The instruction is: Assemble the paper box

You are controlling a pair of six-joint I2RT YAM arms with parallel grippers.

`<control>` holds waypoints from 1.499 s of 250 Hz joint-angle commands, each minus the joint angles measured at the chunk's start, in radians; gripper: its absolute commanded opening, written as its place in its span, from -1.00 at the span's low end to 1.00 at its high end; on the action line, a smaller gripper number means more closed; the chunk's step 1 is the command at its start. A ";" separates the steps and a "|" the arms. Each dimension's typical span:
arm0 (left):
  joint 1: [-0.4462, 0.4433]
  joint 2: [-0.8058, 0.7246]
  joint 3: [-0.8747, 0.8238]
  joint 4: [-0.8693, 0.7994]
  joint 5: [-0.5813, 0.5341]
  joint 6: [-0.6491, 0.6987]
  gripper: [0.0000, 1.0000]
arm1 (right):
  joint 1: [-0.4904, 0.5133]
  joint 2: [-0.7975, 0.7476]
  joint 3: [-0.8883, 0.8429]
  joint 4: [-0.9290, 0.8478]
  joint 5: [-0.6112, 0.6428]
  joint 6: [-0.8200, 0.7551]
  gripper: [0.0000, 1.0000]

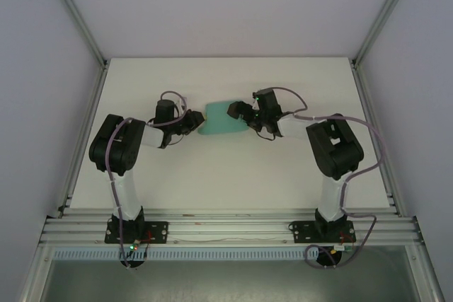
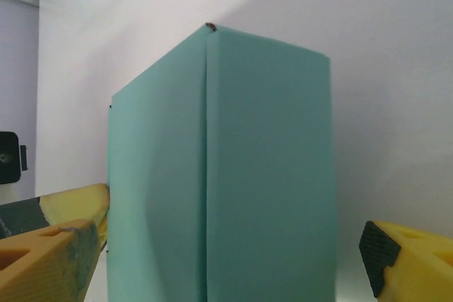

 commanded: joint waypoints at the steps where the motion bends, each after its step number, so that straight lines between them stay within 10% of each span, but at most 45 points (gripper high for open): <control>1: 0.006 0.049 -0.012 -0.069 0.008 0.023 -0.70 | -0.016 0.036 0.028 0.082 -0.095 0.053 0.83; 107: 0.003 0.003 0.038 -0.079 0.013 0.052 -0.40 | -0.028 0.026 0.010 0.180 -0.180 0.132 0.10; 159: 0.001 -0.132 0.060 -0.180 -0.071 0.176 0.98 | -0.031 -0.028 0.013 0.074 -0.144 0.124 0.07; 211: -0.044 -0.297 0.108 -0.356 -0.192 0.443 0.99 | -0.059 -0.063 0.047 -0.086 -0.169 0.186 0.01; 289: -0.318 -0.515 0.142 -0.715 -0.277 1.192 0.99 | -0.144 -0.159 0.070 -0.324 -0.282 0.317 -0.14; 375: -0.426 -0.512 0.191 -0.807 -0.425 1.419 0.99 | -0.178 -0.225 0.044 -0.346 -0.446 0.513 -0.15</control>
